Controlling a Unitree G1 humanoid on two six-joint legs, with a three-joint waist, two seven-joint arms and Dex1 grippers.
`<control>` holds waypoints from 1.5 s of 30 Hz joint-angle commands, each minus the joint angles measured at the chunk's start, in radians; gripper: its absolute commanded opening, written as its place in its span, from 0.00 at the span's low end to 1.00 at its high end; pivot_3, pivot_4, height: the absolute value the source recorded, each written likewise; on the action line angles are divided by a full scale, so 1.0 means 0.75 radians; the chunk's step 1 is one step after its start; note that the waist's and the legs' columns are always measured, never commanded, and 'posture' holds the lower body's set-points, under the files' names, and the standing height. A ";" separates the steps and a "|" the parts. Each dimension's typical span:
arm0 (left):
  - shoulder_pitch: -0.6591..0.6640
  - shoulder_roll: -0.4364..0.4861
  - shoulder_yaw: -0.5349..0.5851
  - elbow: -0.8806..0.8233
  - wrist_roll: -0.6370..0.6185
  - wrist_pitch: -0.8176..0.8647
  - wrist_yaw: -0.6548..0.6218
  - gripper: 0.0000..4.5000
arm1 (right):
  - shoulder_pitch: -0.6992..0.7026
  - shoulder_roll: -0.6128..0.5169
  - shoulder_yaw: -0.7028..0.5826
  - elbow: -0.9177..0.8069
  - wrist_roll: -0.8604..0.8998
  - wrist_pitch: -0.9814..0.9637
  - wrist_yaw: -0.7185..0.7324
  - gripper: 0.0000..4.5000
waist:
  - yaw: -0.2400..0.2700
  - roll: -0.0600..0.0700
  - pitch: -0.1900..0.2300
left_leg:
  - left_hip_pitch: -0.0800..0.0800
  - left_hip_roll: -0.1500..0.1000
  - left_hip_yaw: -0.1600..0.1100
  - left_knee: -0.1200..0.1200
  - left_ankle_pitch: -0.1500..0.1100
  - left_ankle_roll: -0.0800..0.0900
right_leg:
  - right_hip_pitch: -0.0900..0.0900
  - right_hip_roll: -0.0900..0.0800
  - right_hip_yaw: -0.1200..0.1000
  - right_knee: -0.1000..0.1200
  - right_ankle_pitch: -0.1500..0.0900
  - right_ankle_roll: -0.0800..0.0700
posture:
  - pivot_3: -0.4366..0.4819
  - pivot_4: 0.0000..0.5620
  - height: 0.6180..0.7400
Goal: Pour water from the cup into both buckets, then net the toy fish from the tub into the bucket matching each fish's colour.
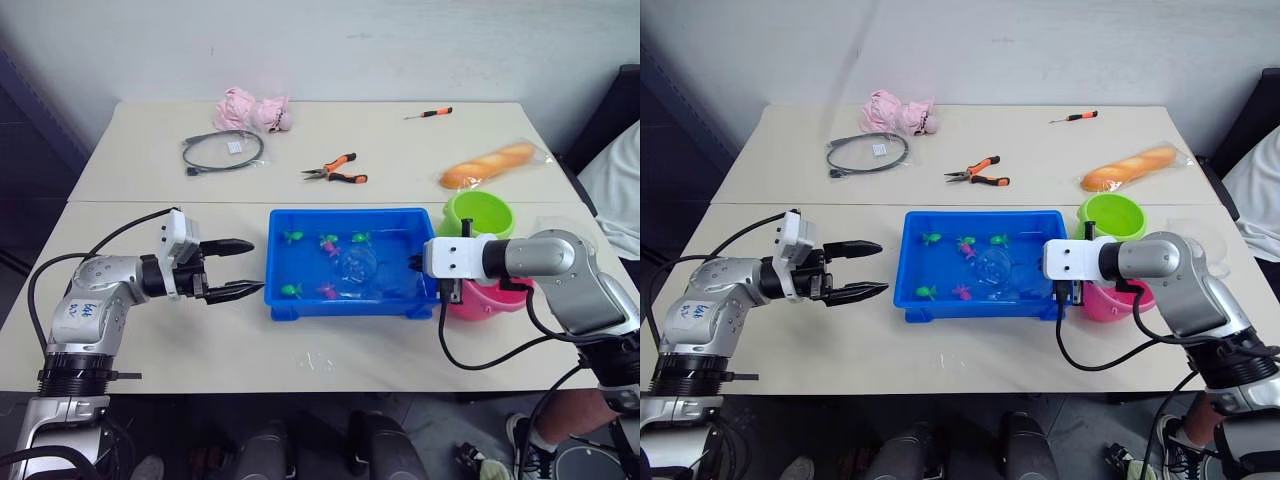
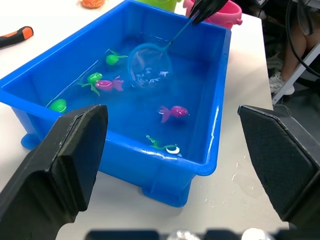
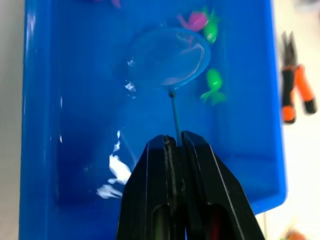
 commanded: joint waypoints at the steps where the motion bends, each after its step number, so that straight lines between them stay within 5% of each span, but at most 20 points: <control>1: -0.041 0.015 0.005 -0.006 -0.007 -0.023 -0.024 0.99 | -0.045 0.056 0.014 -0.009 0.013 0.016 0.029 0.00 | -0.004 0.000 0.000 | 0.000 0.000 0.000 0.000 0.000 0.000 | 0.000 0.000 0.000 0.000 0.000 0.000 | 0.48 0.27 1.00; 9: -0.074 0.024 -0.005 0.056 0.021 -0.066 -0.051 0.99 | -0.114 0.195 0.002 -0.117 0.189 0.534 0.128 0.00 | -0.014 0.000 0.000 | 0.000 0.000 0.000 0.000 0.000 0.000 | 0.000 0.000 0.000 0.001 0.000 0.000 | 0.48 0.27 1.00; 21: -0.110 0.005 0.000 0.102 0.015 -0.090 -0.046 0.99 | -0.167 0.130 -0.201 -0.203 0.457 1.008 0.128 0.00 | -0.011 0.000 0.000 | -0.002 -0.001 -0.003 0.000 -0.001 0.000 | -0.001 -0.002 -0.002 0.001 0.000 0.000 | 0.48 0.27 1.00; 33: -0.252 -0.071 -0.079 -0.033 -0.058 0.043 -0.062 0.99 | 0.400 0.004 -0.760 -0.544 0.716 0.952 0.032 0.00 | 0.030 0.000 0.000 | -0.005 -0.002 -0.005 0.000 -0.001 0.001 | 0.000 -0.001 -0.006 -0.001 0.001 0.001 | 0.48 0.27 1.00; 45: -0.419 -0.231 -0.205 0.029 -0.048 0.047 -0.135 0.99 | 0.972 0.022 -1.613 -0.802 0.888 1.146 -0.090 0.00 | 0.058 0.000 0.000 | -0.004 -0.002 -0.004 0.001 -0.001 0.002 | 0.002 0.002 -0.004 -0.003 0.001 0.002 | 0.48 0.27 1.00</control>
